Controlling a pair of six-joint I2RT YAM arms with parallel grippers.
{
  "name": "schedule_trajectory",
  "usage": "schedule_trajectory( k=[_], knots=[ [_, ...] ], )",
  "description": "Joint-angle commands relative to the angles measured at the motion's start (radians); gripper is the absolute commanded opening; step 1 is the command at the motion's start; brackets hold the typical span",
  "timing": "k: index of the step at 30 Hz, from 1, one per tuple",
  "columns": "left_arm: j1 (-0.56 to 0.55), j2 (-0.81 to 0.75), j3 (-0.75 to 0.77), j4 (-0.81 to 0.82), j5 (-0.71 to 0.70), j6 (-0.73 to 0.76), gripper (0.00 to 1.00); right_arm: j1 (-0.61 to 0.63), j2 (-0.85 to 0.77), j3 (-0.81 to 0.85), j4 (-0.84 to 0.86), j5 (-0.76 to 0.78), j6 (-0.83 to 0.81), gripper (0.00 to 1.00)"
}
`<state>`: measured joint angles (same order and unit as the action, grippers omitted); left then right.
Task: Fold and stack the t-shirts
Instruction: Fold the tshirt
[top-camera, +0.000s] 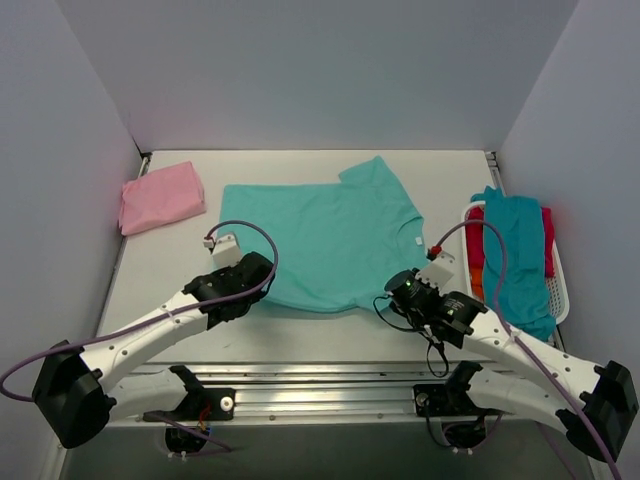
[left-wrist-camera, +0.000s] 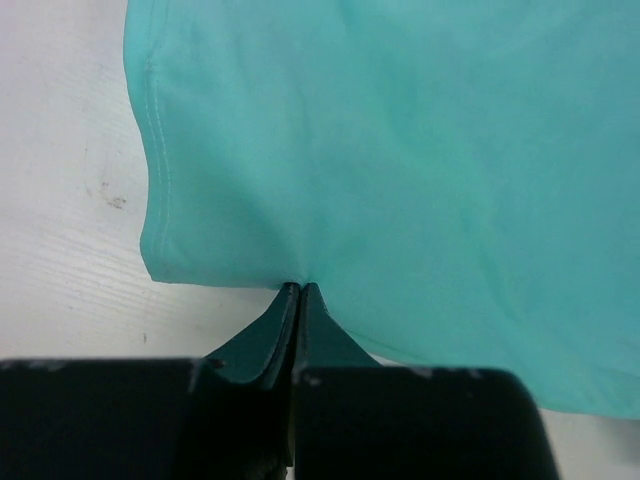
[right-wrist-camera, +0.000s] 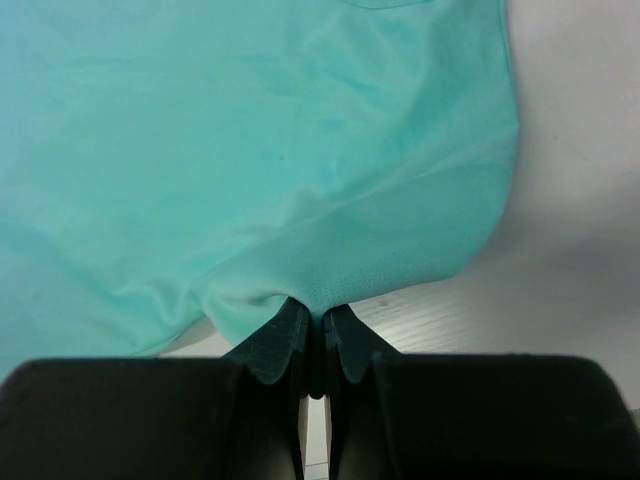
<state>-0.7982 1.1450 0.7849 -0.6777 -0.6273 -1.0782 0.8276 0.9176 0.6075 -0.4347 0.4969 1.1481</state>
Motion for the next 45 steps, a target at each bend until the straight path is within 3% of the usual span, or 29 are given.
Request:
schedule_trajectory(
  k=[1,10,17,24,34,35,36,38,39,40,45],
  knots=[
    [0.027,-0.019,0.063,0.000,-0.022,0.093,0.02,0.022,0.032,0.070,-0.055,0.077,0.004,0.00],
    [0.230,0.067,0.111,0.167,0.121,0.305,0.02,0.019,0.193,0.208,-0.016,0.170,-0.053,0.00],
    [0.370,0.292,0.221,0.266,0.261,0.419,0.02,-0.022,0.392,0.333,0.037,0.230,-0.108,0.00],
    [0.473,0.576,0.454,0.319,0.417,0.523,0.02,-0.154,0.650,0.497,0.073,0.223,-0.168,0.00],
    [0.617,0.967,0.818,0.212,0.670,0.609,0.02,-0.335,1.078,0.831,0.044,0.193,-0.244,0.00],
    [0.625,0.986,0.868,0.196,0.701,0.610,0.02,-0.350,1.098,0.859,0.042,0.192,-0.257,0.06],
    [0.636,1.001,0.888,0.175,0.713,0.613,0.11,-0.357,1.136,0.915,0.036,0.190,-0.284,0.44],
    [0.642,1.012,0.904,0.175,0.724,0.609,0.32,-0.372,1.164,0.963,0.028,0.219,-0.298,0.77],
    [0.649,1.007,0.901,0.182,0.727,0.606,0.46,-0.380,1.182,1.003,0.013,0.232,-0.298,0.99],
    [0.652,0.989,0.896,0.187,0.729,0.600,0.93,-0.389,1.190,1.015,0.014,0.235,-0.313,1.00],
    [0.665,0.882,0.852,0.245,0.690,0.577,0.94,-0.417,1.184,1.074,-0.008,0.255,-0.334,1.00]
  ],
)
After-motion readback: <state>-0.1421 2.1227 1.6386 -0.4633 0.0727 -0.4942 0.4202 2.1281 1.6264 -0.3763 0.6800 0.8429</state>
